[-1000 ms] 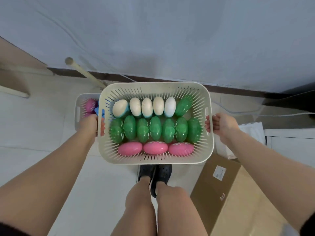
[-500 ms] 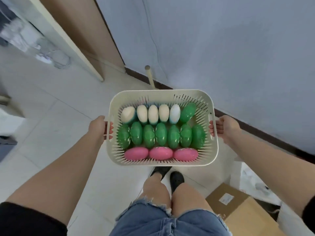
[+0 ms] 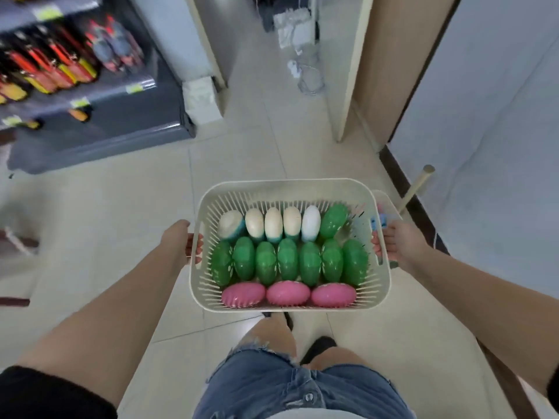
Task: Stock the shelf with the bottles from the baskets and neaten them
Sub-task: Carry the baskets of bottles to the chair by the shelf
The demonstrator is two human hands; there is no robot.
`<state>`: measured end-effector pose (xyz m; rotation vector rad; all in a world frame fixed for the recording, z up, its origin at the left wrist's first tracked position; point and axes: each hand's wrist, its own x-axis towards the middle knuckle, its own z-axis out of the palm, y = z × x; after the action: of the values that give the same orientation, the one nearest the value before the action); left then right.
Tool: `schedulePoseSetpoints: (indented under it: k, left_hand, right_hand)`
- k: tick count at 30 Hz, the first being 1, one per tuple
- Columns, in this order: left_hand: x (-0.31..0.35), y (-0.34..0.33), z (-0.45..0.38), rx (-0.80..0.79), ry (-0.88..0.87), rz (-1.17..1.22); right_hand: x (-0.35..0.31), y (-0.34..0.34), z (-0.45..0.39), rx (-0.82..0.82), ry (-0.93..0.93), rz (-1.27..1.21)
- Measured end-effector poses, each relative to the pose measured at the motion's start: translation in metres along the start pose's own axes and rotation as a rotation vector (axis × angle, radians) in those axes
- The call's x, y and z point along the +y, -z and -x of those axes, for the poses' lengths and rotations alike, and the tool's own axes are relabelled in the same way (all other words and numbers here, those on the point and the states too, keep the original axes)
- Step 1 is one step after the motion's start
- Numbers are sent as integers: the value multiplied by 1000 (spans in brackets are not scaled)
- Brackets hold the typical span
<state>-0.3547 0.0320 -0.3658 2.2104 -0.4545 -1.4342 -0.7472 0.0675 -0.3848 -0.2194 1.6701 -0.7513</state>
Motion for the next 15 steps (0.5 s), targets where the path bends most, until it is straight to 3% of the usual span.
schedulePoseSetpoints:
  k: [5, 15]
  left_hand:
    - [-42, 86, -1, 127, 128, 200]
    - [-104, 228, -11, 349, 313, 575]
  right_hand:
    - [-23, -96, 3, -162, 7, 226]
    - [-31, -314, 1, -303, 134, 656]
